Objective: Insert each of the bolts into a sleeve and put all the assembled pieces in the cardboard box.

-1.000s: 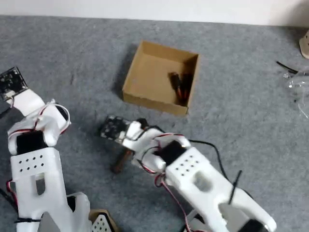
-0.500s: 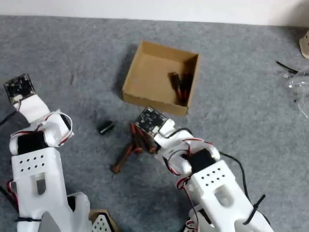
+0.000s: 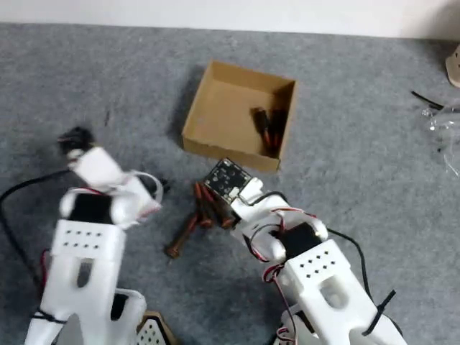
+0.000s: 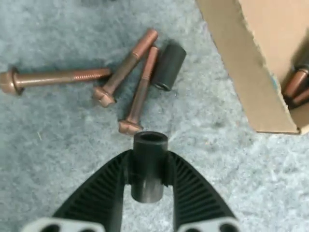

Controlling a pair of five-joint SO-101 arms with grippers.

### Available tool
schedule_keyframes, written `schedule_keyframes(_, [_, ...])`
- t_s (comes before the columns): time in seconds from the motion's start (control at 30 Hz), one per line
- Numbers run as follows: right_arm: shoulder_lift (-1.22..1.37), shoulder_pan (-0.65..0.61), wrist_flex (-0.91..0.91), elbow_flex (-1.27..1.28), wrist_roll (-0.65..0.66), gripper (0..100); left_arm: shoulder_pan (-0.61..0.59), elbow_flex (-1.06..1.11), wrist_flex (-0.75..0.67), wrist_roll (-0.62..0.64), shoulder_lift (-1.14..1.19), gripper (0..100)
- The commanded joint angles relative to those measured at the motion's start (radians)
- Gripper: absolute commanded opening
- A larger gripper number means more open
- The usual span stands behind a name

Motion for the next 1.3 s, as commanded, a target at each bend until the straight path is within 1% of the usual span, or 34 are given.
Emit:
schedule_keyframes(0.0, [-0.027,0.016,0.001,-0.012,-0.011,0.5,0.153,-0.004,0.035,0.011,0.002,0])
schedule_keyframes(0.17, [-0.028,0.016,-0.019,0.016,-0.011,0.5,0.274,0.053,0.034,0.015,0.002,0])
schedule_keyframes(0.33, [-0.028,0.016,-0.065,0.056,-0.011,0.5,0.288,0.128,-0.061,0.003,0.002,0])
schedule_keyframes(0.37, [-0.028,0.016,-0.065,0.056,-0.011,0.5,0.292,0.148,-0.077,-0.037,0.001,0])
schedule_keyframes(0.4, [-0.028,0.016,-0.065,0.056,-0.011,0.5,0.294,0.166,-0.089,-0.106,0.001,0])
schedule_keyframes(0.47, [-0.030,0.016,-0.065,0.059,-0.011,0.5,0.289,0.200,-0.117,-0.282,0.001,0])
schedule_keyframes(0.57, [-0.030,0.016,-0.067,0.061,-0.011,0.5,0.288,0.234,-0.137,-0.585,-0.004,0])
schedule_keyframes(0.6, [-0.030,0.016,-0.068,0.061,-0.011,0.5,0.288,0.242,-0.137,-0.661,-0.004,0])
schedule_keyframes(0.67, [-0.030,0.016,-0.068,0.061,-0.011,0.5,0.288,0.259,-0.138,-0.746,-0.005,0])
schedule_keyframes(0.8, [-0.028,0.016,-0.070,0.061,-0.011,0.5,0.288,0.269,-0.141,-0.767,-0.002,1])
schedule_keyframes(0.87, [-0.028,0.016,-0.070,0.061,-0.011,0.5,0.288,0.266,-0.160,-0.769,-0.001,3])
schedule_keyframes(0.93, [-0.028,0.016,-0.070,0.061,-0.011,0.5,0.288,0.272,-0.178,-0.769,0.002,10])
schedule_keyframes(1.0, [-0.028,0.016,-0.070,0.062,-0.011,0.5,0.288,0.272,-0.178,-0.764,0.002,19])
schedule_keyframes(1.03, [-0.028,0.016,-0.070,0.062,-0.011,0.5,0.289,0.268,-0.176,-0.764,0.002,22])
schedule_keyframes(1.07, [-0.028,0.015,-0.070,0.062,-0.011,0.5,0.291,0.268,-0.178,-0.764,0.002,23])
schedule_keyframes(1.27, [-0.028,0.013,-0.070,0.062,-0.011,0.5,0.297,0.266,-0.184,-0.769,0.002,13])
